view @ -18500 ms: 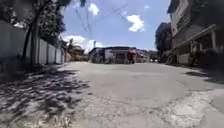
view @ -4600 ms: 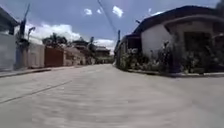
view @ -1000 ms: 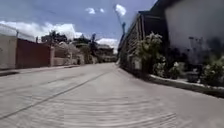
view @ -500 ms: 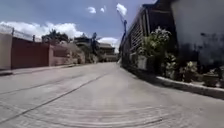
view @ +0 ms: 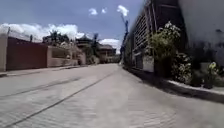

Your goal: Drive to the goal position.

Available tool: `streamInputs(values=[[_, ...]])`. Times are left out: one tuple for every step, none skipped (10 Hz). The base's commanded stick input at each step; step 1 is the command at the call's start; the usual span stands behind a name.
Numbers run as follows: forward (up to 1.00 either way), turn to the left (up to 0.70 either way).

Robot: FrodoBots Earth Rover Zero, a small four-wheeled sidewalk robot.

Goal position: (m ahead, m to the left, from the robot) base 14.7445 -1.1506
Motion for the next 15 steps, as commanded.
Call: streamInputs(values=[[1.0,-0.02],[1.0,-0.14],[1.0,-0.32],[1.0,-0.34],[1.0,-0.14],[1.0,0.0],[1.0,0.0],[1.0,0.0],[1.0,0.0],[1.0,0.0],[1.0,0.0],[1.0,0.0],[1.0,0.0],[1.0,0.0],[1.0,0.0]])
